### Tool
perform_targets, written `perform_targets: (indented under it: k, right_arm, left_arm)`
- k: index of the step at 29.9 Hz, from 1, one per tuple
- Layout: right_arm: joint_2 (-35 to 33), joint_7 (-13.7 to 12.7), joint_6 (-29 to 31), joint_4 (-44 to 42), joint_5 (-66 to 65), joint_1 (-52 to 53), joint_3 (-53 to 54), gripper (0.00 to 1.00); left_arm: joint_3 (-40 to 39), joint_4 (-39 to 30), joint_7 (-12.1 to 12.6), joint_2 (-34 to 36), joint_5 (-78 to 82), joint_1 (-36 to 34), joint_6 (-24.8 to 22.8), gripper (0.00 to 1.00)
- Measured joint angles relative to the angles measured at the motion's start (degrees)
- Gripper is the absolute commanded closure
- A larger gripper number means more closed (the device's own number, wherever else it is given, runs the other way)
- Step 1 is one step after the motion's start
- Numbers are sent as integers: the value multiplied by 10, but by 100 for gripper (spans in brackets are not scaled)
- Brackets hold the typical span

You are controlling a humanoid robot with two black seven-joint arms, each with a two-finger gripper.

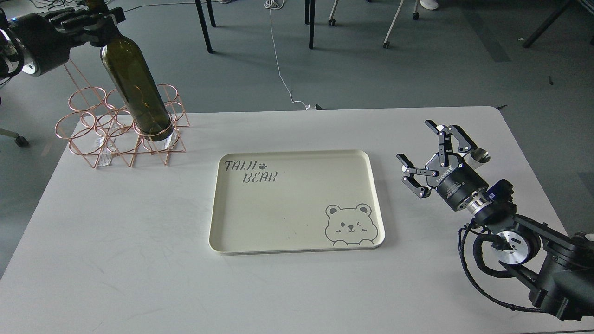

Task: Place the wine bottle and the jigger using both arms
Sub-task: 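Lower the bottle into the copper rack with the left gripper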

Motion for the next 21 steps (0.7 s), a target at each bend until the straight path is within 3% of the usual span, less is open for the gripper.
perform_targets:
  k: [21]
  right_arm:
    - [1, 0, 0, -2, 0, -3, -1, 1]
  left_arm:
    - [-1, 6, 0, -8, 0, 32, 12, 75]
